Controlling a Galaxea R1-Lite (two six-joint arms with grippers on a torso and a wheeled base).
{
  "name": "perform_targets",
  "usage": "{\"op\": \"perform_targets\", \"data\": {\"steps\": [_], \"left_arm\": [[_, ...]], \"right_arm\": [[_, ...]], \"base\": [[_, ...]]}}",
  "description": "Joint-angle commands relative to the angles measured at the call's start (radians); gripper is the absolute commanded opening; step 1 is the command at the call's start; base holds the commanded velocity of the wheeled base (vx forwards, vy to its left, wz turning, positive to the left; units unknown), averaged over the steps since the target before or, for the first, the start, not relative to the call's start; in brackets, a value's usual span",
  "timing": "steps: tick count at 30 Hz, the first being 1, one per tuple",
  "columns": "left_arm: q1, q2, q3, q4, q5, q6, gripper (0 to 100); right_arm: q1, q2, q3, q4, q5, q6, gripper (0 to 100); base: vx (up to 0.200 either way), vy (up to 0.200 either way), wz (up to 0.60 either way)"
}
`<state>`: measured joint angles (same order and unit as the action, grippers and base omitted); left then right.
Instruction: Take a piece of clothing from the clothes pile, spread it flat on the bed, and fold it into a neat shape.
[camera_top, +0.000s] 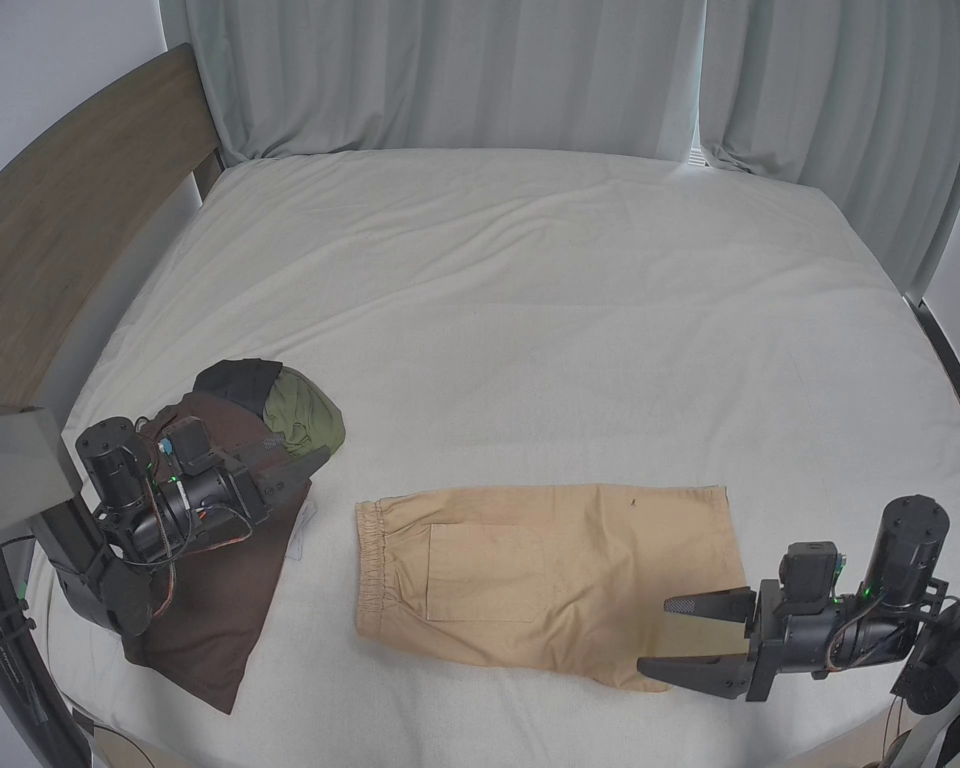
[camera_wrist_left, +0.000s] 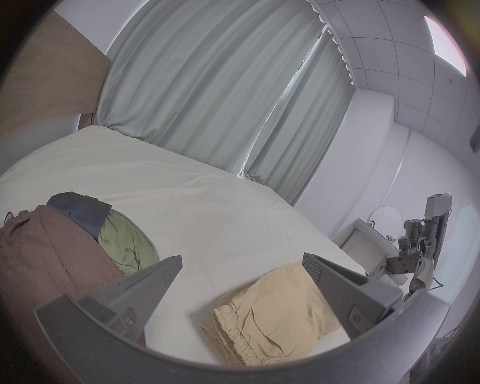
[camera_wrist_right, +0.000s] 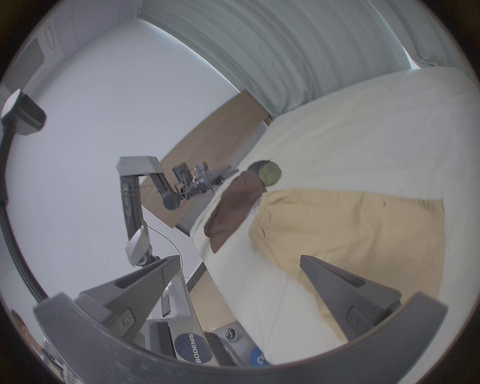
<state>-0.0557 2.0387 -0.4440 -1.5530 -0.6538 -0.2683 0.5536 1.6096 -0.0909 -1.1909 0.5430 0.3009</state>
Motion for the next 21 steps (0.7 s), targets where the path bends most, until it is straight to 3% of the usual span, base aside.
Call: {"op": "perform_targets", "data": {"steps": [1, 8, 21], "left_arm": [[-0.003, -0.018, 0.018, -0.002, -0.013, 0.0, 100], [-0.006, -0.02, 0.028, -0.001, -0.015, -0.006, 100], [-0.009, -0.017, 0.099, -0.001, -0.046, -0.005, 100]], "right_arm": [[-0.058, -0.003, -0.004, -0.044, 0.045, -0.005, 100], [-0.103, 0.016, 0.008, -0.052, 0.051, -0.003, 100], [-0.104, 0.016, 0.01, -0.052, 0.051, -0.005, 100]], "base": [[0.0, 0.0, 0.0], [0.0, 0.0, 0.0], [0.0, 0.0, 0.0]]}}
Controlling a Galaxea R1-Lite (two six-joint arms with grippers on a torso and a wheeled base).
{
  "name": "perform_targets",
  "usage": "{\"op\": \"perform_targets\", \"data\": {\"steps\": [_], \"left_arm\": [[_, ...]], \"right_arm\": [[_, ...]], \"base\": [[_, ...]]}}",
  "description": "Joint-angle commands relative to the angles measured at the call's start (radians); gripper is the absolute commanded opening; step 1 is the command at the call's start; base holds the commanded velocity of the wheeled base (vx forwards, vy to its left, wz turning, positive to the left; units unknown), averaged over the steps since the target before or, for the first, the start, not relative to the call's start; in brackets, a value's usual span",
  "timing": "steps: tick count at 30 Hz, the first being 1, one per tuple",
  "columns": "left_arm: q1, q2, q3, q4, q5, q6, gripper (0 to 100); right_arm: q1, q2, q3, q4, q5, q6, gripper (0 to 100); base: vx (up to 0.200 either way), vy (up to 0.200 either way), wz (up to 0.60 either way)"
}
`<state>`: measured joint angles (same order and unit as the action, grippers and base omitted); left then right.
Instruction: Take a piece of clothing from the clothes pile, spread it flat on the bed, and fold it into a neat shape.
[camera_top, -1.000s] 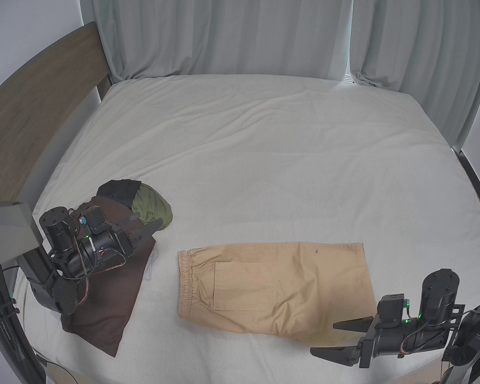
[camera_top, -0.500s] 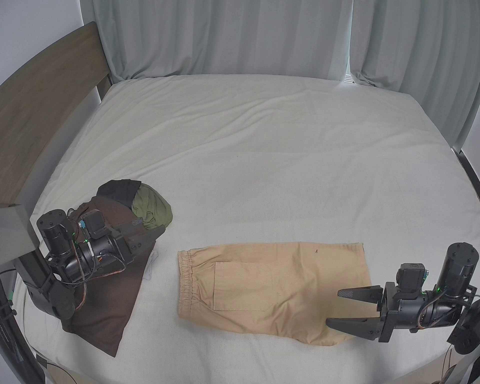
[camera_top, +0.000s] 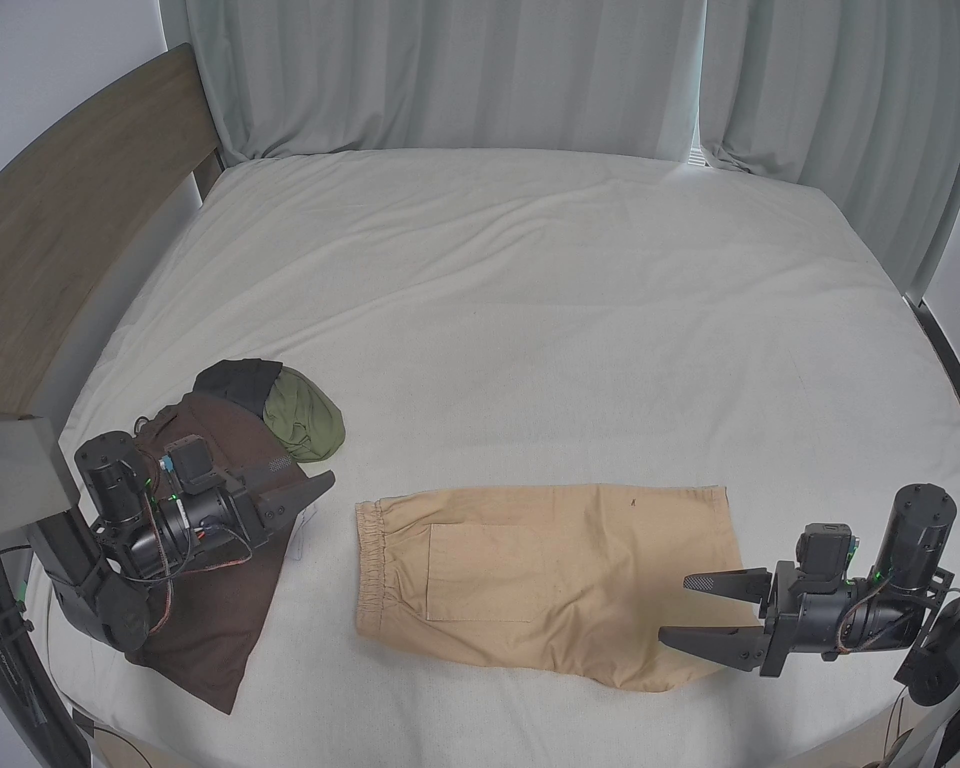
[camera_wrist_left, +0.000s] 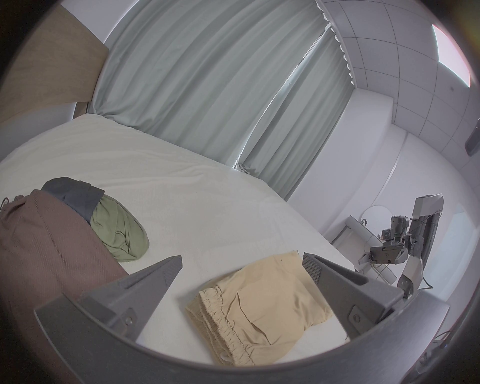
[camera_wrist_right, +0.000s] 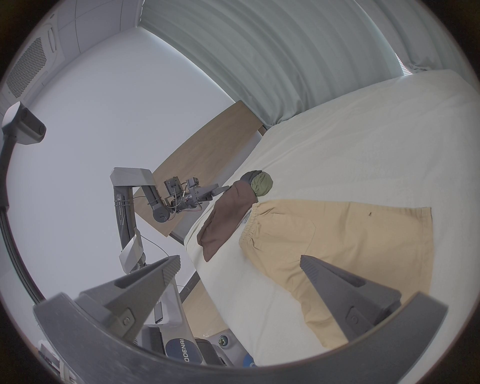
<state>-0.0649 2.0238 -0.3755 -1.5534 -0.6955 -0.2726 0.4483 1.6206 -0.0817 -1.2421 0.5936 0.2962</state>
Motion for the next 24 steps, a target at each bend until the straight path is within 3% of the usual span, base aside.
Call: {"op": "perform_targets", "data": {"steps": [1, 24], "left_arm": [[0.0, -0.004, 0.035, -0.001, -0.005, -0.002, 100], [0.002, 0.065, 0.102, 0.001, -0.05, -0.06, 100]], "right_arm": [[0.001, 0.005, 0.0, 0.0, 0.0, 0.0, 100], [0.01, 0.016, 0.008, 0.001, -0.002, -0.002, 100]], "base": [[0.0, 0.0, 0.0], [0.0, 0.0, 0.0]]}}
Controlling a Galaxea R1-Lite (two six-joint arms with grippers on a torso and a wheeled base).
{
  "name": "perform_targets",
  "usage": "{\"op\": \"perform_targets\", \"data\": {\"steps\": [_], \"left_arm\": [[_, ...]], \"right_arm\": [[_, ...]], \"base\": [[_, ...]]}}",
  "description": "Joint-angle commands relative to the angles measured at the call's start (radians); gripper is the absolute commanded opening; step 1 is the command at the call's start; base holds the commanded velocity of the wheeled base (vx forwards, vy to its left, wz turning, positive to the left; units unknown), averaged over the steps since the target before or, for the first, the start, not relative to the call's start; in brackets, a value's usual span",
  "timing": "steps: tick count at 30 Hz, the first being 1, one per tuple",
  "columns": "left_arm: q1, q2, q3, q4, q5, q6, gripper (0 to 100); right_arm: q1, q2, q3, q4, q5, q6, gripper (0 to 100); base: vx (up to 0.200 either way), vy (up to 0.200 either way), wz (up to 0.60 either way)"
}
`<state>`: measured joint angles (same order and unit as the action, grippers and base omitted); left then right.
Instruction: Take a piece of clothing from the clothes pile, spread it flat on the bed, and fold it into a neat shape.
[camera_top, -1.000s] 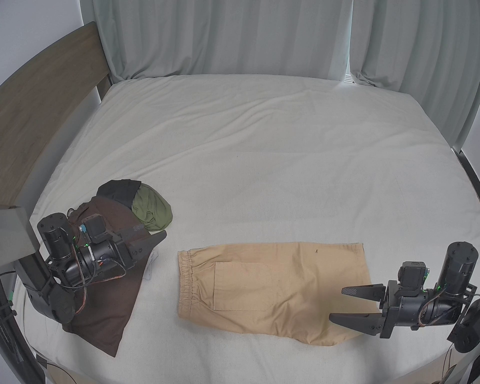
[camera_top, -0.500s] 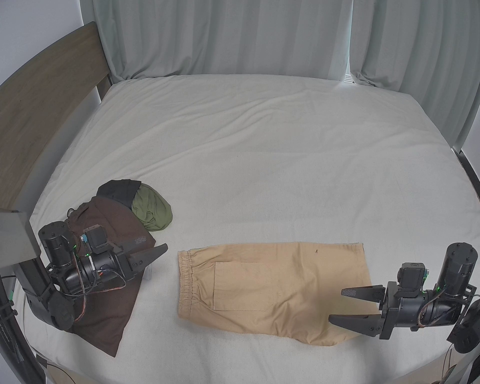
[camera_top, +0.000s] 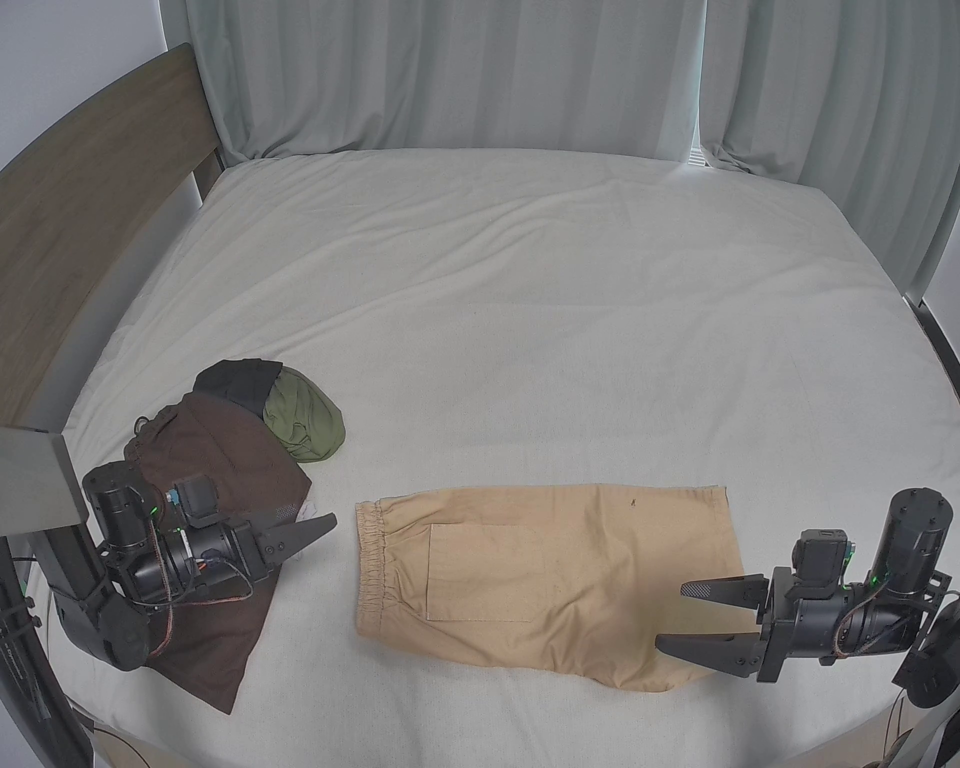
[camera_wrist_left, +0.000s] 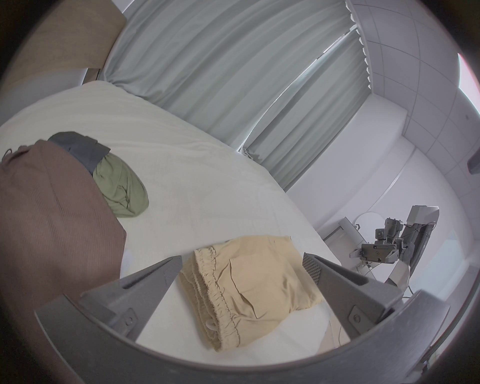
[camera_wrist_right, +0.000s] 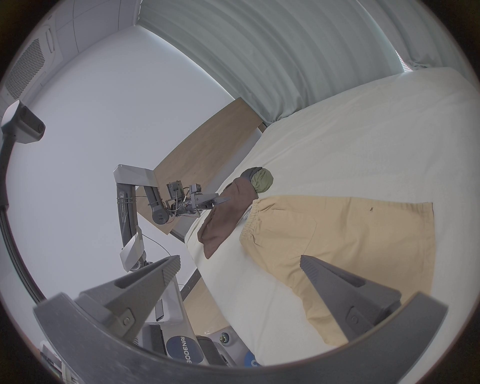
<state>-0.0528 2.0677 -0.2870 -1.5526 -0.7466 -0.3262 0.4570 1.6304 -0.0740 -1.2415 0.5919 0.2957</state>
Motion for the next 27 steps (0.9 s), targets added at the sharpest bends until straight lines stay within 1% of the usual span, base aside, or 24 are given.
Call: {"op": "perform_targets", "data": {"steps": [1, 6, 22, 27], "left_arm": [[-0.013, 0.028, 0.014, 0.0, 0.001, -0.008, 100], [-0.022, 0.074, 0.009, 0.0, 0.001, -0.031, 100], [-0.059, 0.173, 0.0, -0.001, 0.016, -0.021, 100], [-0.071, 0.213, -0.012, -0.001, 0.023, -0.016, 100]], "right_arm": [[0.002, 0.008, 0.0, -0.001, 0.0, 0.0, 100], [0.0, 0.008, 0.002, 0.0, 0.0, 0.0, 100], [0.002, 0.031, 0.01, -0.001, 0.0, -0.001, 100], [-0.006, 0.031, 0.01, -0.001, 0.0, -0.027, 100]], "base": [[0.0, 0.0, 0.0], [0.0, 0.0, 0.0], [0.0, 0.0, 0.0], [0.0, 0.0, 0.0]]}}
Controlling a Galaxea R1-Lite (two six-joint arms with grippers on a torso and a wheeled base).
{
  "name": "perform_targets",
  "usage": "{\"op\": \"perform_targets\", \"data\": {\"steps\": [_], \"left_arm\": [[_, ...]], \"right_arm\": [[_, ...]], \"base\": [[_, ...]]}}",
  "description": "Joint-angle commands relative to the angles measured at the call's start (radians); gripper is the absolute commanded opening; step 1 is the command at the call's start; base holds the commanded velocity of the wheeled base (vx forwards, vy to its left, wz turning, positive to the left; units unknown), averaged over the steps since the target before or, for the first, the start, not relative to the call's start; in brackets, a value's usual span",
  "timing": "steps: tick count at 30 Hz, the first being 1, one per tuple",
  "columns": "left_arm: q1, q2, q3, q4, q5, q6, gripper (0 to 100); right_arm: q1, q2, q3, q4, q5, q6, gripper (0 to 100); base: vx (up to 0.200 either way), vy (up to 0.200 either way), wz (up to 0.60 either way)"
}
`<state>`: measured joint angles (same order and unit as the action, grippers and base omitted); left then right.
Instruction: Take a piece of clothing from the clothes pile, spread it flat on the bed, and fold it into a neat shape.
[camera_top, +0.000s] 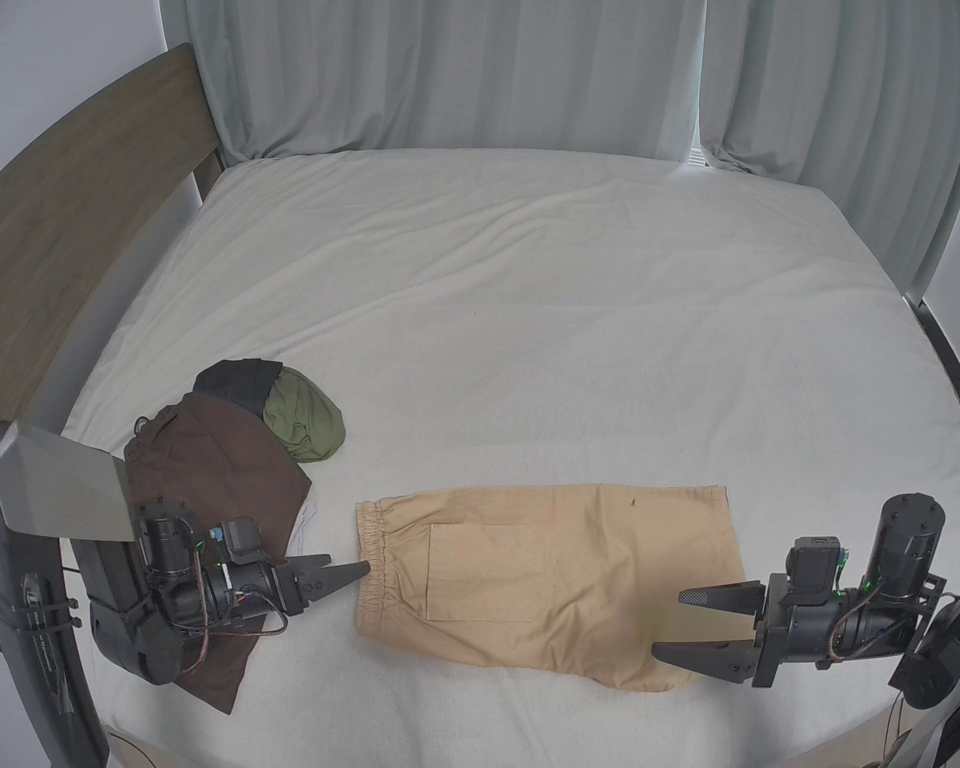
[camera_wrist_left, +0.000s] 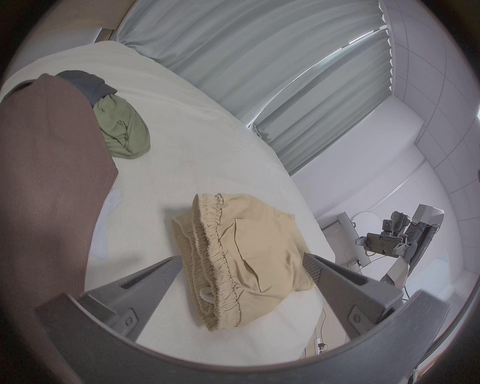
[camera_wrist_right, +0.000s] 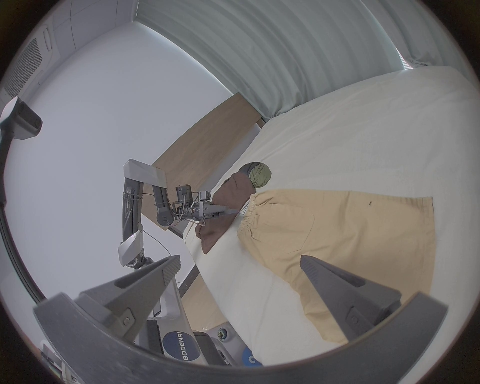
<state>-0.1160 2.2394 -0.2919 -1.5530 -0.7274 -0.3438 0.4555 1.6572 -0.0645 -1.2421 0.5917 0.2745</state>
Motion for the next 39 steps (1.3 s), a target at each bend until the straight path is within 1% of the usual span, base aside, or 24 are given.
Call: {"op": "perform_targets", "data": {"steps": [1, 8, 12, 21, 27, 31, 37, 39], "left_arm": [[-0.008, 0.051, -0.015, -0.001, 0.006, 0.006, 100], [-0.027, 0.106, -0.046, -0.001, 0.037, 0.017, 100], [-0.053, 0.144, -0.07, -0.002, 0.088, 0.019, 100], [-0.073, 0.203, -0.098, -0.002, 0.094, 0.017, 100], [-0.094, 0.247, -0.127, -0.002, 0.125, 0.012, 100], [-0.11, 0.256, -0.133, -0.002, 0.128, 0.008, 100], [-0.129, 0.258, -0.156, -0.002, 0.154, 0.002, 100], [-0.134, 0.258, -0.19, -0.002, 0.178, -0.034, 100]], "right_arm": [[-0.005, 0.006, 0.0, 0.0, 0.002, -0.006, 100], [-0.005, 0.027, 0.0, -0.002, 0.0, -0.008, 100], [-0.005, 0.03, 0.0, 0.0, 0.0, -0.008, 100], [-0.003, 0.032, 0.0, 0.0, 0.0, -0.008, 100], [0.003, 0.042, 0.002, 0.0, 0.0, -0.008, 100], [0.003, 0.045, 0.002, 0.0, 0.0, -0.008, 100], [0.005, 0.049, 0.002, 0.0, 0.0, -0.008, 100], [0.005, 0.049, 0.002, 0.0, 0.0, -0.008, 100]], "base": [[0.0, 0.0, 0.0], [0.0, 0.0, 0.0], [0.0, 0.0, 0.0], [0.0, 0.0, 0.0], [0.0, 0.0, 0.0], [0.0, 0.0, 0.0], [0.0, 0.0, 0.0], [0.0, 0.0, 0.0]]}}
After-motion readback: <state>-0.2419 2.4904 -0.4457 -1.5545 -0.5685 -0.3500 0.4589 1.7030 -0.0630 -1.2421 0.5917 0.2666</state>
